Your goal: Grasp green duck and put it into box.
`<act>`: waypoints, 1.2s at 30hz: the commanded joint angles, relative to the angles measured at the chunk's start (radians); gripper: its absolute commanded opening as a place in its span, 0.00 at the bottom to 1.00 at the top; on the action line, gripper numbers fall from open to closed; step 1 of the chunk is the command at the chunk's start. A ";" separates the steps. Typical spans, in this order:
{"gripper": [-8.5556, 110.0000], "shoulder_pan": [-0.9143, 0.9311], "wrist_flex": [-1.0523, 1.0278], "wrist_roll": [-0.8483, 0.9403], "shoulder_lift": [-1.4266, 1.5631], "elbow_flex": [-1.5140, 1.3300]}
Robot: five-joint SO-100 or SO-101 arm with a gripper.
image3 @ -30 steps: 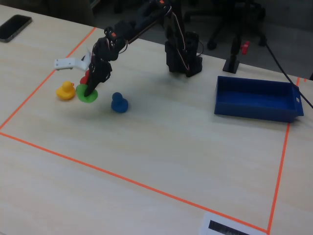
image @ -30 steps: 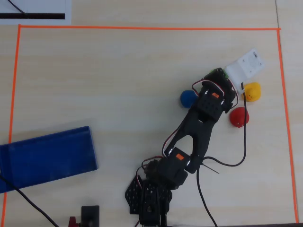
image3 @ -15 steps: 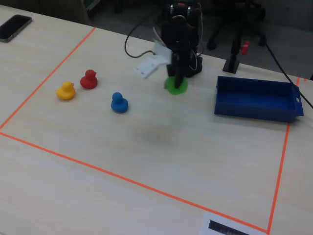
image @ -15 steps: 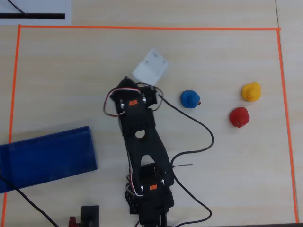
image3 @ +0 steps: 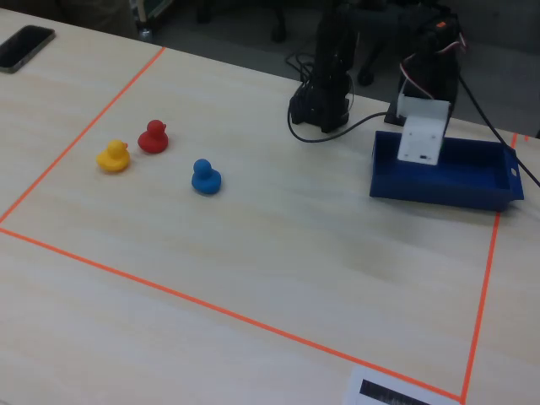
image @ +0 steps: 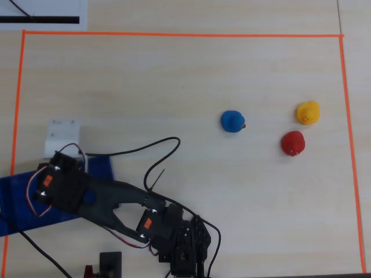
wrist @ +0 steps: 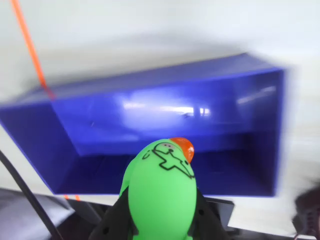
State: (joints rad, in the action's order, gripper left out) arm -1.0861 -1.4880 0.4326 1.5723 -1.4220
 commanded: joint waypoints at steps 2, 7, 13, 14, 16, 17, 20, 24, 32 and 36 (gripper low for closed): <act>0.10 -0.015 0.057 0.002 -0.058 0.044; 0.31 0.015 0.172 0.040 -0.026 -0.101; 0.35 0.132 0.207 0.097 0.035 -0.166; 0.31 0.158 0.207 0.106 0.058 -0.175; 0.20 0.219 0.227 0.126 0.132 -0.212; 0.13 0.255 0.249 0.132 0.181 -0.239; 0.07 0.356 0.276 0.166 0.334 -0.311; 0.07 0.494 0.322 0.264 0.595 -0.472; 0.07 0.844 0.520 0.571 1.173 -0.969; 0.07 0.936 0.537 0.653 1.459 -1.223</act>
State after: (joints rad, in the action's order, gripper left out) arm -0.2255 -0.9802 1.0262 2.7520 -2.4421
